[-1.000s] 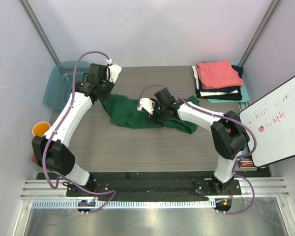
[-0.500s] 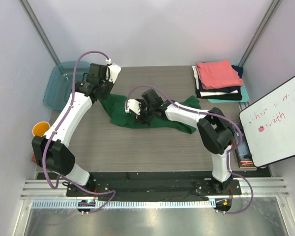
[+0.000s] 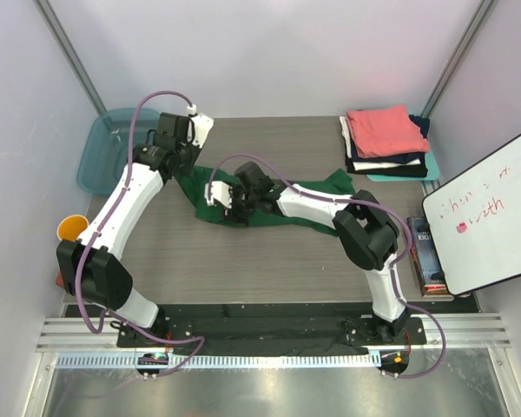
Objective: Fold and stack the t-shirts
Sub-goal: Flatten out the tshirt
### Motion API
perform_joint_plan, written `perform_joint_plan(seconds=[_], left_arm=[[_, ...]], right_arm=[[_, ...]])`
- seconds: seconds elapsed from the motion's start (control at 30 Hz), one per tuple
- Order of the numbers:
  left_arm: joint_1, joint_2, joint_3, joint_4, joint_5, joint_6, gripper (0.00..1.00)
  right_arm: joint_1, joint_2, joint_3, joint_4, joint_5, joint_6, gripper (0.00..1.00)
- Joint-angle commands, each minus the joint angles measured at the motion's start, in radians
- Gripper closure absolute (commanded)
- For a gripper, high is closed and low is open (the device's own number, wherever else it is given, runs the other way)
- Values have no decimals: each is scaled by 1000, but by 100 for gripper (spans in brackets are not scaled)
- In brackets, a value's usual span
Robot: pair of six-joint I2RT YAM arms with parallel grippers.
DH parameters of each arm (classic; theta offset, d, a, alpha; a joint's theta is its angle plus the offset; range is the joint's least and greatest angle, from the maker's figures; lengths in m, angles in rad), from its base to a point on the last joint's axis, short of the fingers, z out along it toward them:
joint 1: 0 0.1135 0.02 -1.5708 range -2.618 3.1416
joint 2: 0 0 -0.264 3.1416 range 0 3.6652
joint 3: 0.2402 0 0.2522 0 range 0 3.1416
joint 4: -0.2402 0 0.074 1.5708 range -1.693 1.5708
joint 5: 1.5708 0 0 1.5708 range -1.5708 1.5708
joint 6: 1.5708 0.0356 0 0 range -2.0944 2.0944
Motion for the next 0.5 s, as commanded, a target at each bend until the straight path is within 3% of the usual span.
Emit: perform_joint_plan(seconds=[0.0,0.13,0.2,0.23,0.27,0.37,0.47], left_arm=[[1,-41,0,38,-11,-5,100],[-1,-45,-6,38,-12,3,100],[2,-48,-12,40,-12,6,100],[2,-50,-14,40,-11,6,100],[4,-53,-17,41,-11,7,100],[7,-58,-29,41,-11,13,100],[10,-61,-36,38,-9,15,100]], right_arm=[[4,52,33,51,-15,-4,31],[4,83,39,57,-9,-21,33],[4,98,49,59,-6,-22,42],[4,106,54,60,-3,-21,48],[5,112,68,60,3,-19,63],[5,126,83,72,43,-12,90],[5,101,76,83,97,-32,99]])
